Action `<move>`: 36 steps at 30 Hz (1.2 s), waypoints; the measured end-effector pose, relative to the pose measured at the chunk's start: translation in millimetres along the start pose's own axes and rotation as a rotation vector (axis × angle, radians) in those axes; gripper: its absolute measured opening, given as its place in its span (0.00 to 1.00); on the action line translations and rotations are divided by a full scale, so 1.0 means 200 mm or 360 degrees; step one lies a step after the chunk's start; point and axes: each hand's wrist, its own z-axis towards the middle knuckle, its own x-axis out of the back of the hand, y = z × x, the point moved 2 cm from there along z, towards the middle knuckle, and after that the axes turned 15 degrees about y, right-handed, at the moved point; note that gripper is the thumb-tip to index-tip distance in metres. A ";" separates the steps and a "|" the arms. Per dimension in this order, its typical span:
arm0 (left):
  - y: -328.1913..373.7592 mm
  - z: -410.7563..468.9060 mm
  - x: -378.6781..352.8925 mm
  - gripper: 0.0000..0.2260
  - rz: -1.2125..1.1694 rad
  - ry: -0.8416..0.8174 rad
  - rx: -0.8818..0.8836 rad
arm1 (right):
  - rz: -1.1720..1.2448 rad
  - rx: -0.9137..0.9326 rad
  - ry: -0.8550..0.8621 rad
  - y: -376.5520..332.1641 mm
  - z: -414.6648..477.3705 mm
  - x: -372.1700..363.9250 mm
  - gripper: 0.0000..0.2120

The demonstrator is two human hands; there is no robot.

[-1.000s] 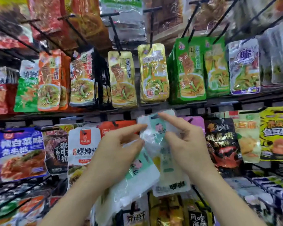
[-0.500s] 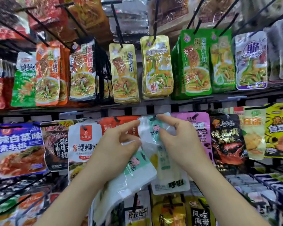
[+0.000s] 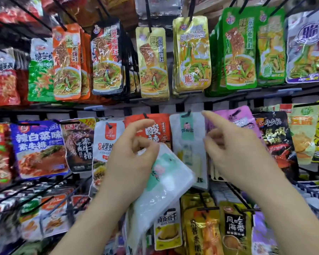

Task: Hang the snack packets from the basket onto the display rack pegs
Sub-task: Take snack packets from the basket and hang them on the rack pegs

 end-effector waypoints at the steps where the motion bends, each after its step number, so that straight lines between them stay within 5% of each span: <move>1: 0.00 -0.01 0.00 0.16 -0.0013 0.0025 0.0000 | 0.0136 -0.0072 0.0120 0.00 -0.04 0.05 0.20; 3: 0.01 -0.03 -0.01 0.14 -0.0049 0.0058 0.0012 | 0.0620 -0.0391 0.0165 -0.02 -0.14 0.10 0.12; 7: 0.03 -0.08 -0.06 0.13 -0.0146 0.0173 -0.0025 | 0.1550 -0.1137 -0.0675 -0.14 -0.34 0.02 0.26; 9: 0.03 -0.11 -0.08 0.12 -0.0197 0.0215 -0.0029 | 0.1678 -0.1208 -0.0549 -0.16 -0.38 -0.02 0.31; 16: 0.03 -0.12 -0.03 0.17 -0.0511 -0.0014 0.0536 | 0.1663 -0.1066 -0.0015 -0.13 -0.36 0.04 0.22; 20: 0.05 -0.11 -0.01 0.05 -0.0221 -0.0067 0.0275 | 0.1350 -0.0808 0.0099 -0.05 -0.35 0.05 0.20; 25: 0.09 -0.07 -0.03 0.07 -0.0159 0.0072 0.0113 | 0.1011 -0.0572 0.0030 0.07 -0.28 0.11 0.05; 28: 0.10 -0.06 -0.09 0.03 -0.0200 0.0089 0.0149 | 0.1032 -0.0591 -0.0120 0.04 -0.25 0.11 0.14; 36: 0.13 0.04 -0.25 0.05 -0.0488 0.0061 0.0457 | 0.1103 -0.0569 -0.0214 0.03 -0.15 0.06 0.14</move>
